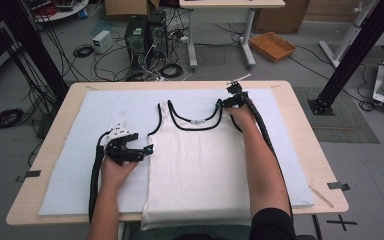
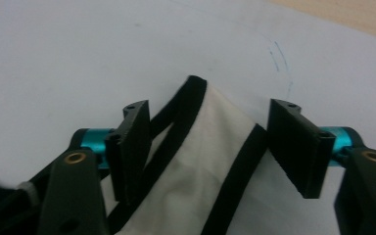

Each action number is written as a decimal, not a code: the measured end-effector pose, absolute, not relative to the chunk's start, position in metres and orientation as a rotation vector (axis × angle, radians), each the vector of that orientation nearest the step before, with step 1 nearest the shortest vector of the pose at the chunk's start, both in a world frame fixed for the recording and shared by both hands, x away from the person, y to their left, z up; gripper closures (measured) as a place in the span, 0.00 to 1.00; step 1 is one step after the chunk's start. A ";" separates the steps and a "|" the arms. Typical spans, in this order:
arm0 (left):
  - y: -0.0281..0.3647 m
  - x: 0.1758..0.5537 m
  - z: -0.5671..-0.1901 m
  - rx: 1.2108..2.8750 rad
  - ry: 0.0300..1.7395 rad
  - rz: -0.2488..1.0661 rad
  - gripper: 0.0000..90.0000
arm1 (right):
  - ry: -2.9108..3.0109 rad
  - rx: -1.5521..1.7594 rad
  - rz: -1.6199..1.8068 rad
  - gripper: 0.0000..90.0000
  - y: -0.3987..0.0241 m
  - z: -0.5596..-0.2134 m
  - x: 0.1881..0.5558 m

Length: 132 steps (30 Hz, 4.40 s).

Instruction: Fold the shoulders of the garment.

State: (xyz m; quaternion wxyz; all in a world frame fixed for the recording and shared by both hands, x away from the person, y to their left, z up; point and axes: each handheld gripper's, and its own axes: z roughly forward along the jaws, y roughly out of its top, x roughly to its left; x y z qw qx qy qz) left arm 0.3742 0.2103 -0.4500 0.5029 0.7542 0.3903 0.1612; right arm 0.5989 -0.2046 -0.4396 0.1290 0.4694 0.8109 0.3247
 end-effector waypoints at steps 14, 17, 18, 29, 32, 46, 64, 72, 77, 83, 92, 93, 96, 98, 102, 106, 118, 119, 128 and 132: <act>0.209 0.374 -0.450 1.836 0.940 0.397 0.18 | 2.400 1.204 0.994 0.94 -0.204 -0.433 0.583; 0.210 0.375 -0.450 1.829 0.946 0.390 0.18 | 2.377 1.167 1.049 0.94 -0.209 -0.421 0.574; 0.210 0.374 -0.450 1.833 0.944 0.394 0.18 | 2.370 1.163 1.063 0.94 -0.211 -0.417 0.570; 0.209 0.374 -0.450 1.833 0.944 0.400 0.18 | 2.332 1.069 1.182 0.93 -0.219 -0.392 0.521; 0.209 0.374 -0.450 1.837 0.943 0.400 0.18 | 2.325 1.027 1.237 0.93 -0.217 -0.387 0.501; 0.208 0.373 -0.450 1.839 0.939 0.408 0.18 | 2.311 0.997 1.274 0.88 -0.221 -0.421 0.395; 0.207 0.374 -0.450 1.852 0.943 0.413 0.18 | 2.454 0.778 1.276 0.73 -0.215 -0.417 0.376; 0.207 0.374 -0.450 1.849 0.944 0.411 0.19 | 2.572 0.847 1.195 0.96 -0.221 -0.443 0.377; 0.207 0.374 -0.450 1.851 0.946 0.411 0.19 | 2.503 0.816 1.304 0.96 -0.230 -0.436 0.362; 0.207 0.374 -0.450 1.852 0.947 0.417 0.19 | 2.489 0.816 1.310 0.95 -0.235 -0.438 0.344; 0.207 0.374 -0.450 1.846 0.949 0.414 0.19 | 2.513 0.850 1.178 0.96 -0.231 -0.446 0.334; 0.207 0.374 -0.450 1.846 0.949 0.414 0.19 | 2.512 0.848 1.188 0.96 -0.232 -0.445 0.332; 0.207 0.374 -0.450 1.848 0.948 0.416 0.19 | 2.533 0.846 1.174 0.96 -0.232 -0.447 0.329; 0.207 0.374 -0.450 1.855 0.944 0.419 0.19 | 2.528 0.852 1.187 0.95 -0.233 -0.450 0.328; 0.207 0.374 -0.450 1.852 0.947 0.420 0.19 | 2.491 0.832 1.258 0.66 -0.237 -0.445 0.327; 0.207 0.374 -0.450 1.849 0.952 0.418 0.19 | 2.414 0.844 1.291 0.44 -0.245 -0.438 0.332; 0.206 0.374 -0.450 1.852 0.954 0.420 0.18 | 2.220 1.176 1.284 0.24 -0.302 -0.447 0.351; 0.206 0.374 -0.450 1.855 0.955 0.421 0.19 | 2.221 1.186 1.291 0.24 -0.304 -0.449 0.352; 0.202 0.374 -0.449 1.885 0.959 0.444 0.19 | 2.251 1.193 1.337 0.25 -0.307 -0.452 0.355; 0.198 0.380 -0.442 1.819 0.992 0.400 0.18 | 2.237 1.205 1.367 0.25 -0.309 -0.452 0.354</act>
